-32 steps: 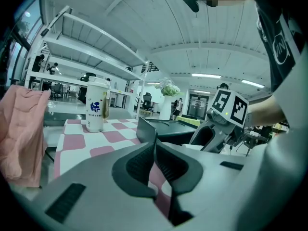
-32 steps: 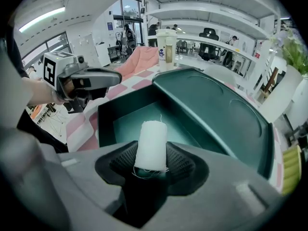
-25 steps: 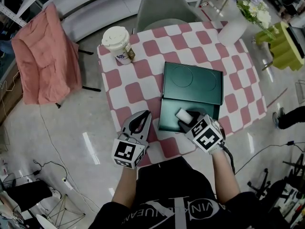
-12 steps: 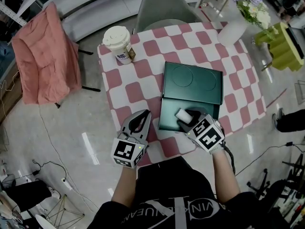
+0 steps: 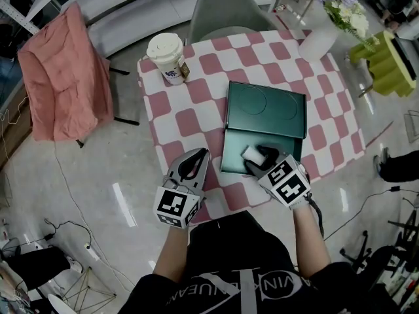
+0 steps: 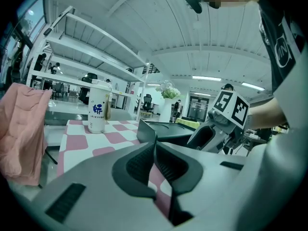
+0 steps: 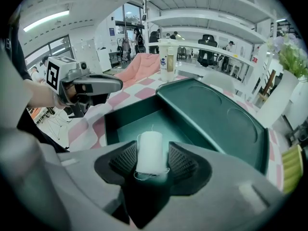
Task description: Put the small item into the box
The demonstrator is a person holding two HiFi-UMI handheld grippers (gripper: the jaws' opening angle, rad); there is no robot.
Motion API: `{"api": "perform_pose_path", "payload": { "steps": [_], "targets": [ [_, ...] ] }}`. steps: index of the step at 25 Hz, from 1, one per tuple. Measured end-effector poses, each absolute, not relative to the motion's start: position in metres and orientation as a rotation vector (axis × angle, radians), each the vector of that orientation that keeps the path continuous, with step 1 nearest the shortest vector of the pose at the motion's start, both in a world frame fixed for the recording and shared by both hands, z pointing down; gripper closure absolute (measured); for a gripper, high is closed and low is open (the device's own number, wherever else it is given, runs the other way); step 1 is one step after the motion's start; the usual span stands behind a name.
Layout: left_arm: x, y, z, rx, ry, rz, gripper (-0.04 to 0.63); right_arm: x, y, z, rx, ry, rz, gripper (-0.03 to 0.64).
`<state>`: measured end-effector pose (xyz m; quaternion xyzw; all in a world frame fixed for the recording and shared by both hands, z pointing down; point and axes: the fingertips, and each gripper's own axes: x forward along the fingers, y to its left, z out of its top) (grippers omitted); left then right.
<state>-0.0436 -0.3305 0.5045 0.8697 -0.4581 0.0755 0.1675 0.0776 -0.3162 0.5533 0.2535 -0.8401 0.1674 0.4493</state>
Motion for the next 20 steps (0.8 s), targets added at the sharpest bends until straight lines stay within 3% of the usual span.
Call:
{"api": "perform_pose_path", "payload": {
  "steps": [20],
  "targets": [
    [-0.038,-0.298,0.477,2.552,-1.262,0.183,0.575,0.095,-0.297,0.496,0.963,-2.2,0.369,0.446]
  ]
}}
